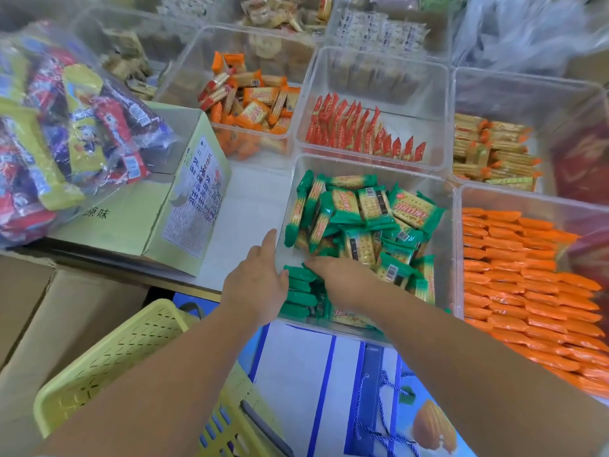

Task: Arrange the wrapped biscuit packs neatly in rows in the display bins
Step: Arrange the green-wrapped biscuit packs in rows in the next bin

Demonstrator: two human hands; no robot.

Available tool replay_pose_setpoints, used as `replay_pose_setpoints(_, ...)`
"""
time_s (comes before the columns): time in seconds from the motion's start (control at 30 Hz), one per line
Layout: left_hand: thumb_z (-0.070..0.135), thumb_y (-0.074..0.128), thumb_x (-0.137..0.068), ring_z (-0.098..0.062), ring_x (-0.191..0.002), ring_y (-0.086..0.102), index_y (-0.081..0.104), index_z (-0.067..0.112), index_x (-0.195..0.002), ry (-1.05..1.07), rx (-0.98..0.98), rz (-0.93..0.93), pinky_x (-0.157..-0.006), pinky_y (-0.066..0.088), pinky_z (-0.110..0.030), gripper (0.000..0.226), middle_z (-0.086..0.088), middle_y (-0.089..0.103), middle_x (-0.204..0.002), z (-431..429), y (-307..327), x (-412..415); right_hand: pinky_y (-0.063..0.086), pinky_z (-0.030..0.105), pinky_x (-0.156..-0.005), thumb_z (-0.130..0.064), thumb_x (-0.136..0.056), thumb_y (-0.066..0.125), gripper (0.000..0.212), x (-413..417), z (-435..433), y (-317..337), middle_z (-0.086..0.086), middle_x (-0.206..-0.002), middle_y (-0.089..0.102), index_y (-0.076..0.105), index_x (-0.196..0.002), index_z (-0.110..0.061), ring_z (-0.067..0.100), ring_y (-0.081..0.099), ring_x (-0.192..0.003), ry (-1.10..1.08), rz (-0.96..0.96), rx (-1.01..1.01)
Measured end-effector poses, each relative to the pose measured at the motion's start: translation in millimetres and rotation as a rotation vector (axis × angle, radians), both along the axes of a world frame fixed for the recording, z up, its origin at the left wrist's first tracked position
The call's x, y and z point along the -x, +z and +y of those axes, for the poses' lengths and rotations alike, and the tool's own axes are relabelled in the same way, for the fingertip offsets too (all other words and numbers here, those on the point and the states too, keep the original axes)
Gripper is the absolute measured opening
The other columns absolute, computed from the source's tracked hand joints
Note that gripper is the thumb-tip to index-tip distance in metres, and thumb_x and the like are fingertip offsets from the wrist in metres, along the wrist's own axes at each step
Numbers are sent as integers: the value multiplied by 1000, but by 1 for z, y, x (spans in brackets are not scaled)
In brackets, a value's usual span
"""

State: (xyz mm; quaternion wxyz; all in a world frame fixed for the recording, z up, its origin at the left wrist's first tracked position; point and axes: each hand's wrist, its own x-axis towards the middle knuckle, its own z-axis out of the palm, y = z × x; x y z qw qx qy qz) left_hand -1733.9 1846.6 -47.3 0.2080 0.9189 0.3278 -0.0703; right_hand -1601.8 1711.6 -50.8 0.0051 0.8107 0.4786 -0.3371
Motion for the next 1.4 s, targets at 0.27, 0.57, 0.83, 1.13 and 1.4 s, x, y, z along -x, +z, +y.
replay_pose_setpoints(0.27, 37, 49, -99, -28, -100, 60, -1, 31, -156, -4, 3, -12, -78, 52, -43, 76, -5, 45, -131, 1, -4, 0, 57, 46, -82, 9, -85, 56, 94, 6, 26, 0, 3, -163, 27, 11, -161, -22, 36, 58, -118, 92, -107, 232)
replay_pose_setpoints(0.57, 34, 49, -99, -27, -92, 61, 1, 35, -151, 6, 9, -63, -73, 52, -42, 72, -5, 51, -122, 0, -4, 0, 55, 44, -70, 1, -85, 50, 66, 9, 5, 16, 3, -137, 49, 41, -147, -21, 31, 61, -103, 37, -130, 111)
replay_pose_setpoints(0.83, 33, 49, -99, -27, -93, 62, 5, 33, -153, 8, 38, -73, -74, 53, -42, 69, -6, 52, -124, 1, -2, 0, 37, 31, -43, -37, -86, 67, 35, 10, -18, 47, 3, -121, 33, 59, -118, -24, 24, 57, -65, 74, -313, 197)
replay_pose_setpoints(1.13, 33, 50, -98, -25, -91, 63, 4, 40, -148, 12, 36, -85, -67, 46, -36, 68, -5, 53, -126, 1, -3, 0, 30, 29, -51, -36, -94, 59, 18, -3, -50, 71, -6, -89, 60, 67, -108, -29, 25, 60, -79, 126, -542, -7)
replay_pose_setpoints(1.4, 32, 49, -99, -26, -99, 63, 5, 35, -152, 14, 45, -78, -75, 51, -40, 69, -6, 51, -133, 0, -2, 0, 37, 42, -88, -48, -96, 57, 33, 0, -33, 49, -5, -86, 60, 74, -87, -21, 24, 46, -95, 326, -583, 19)
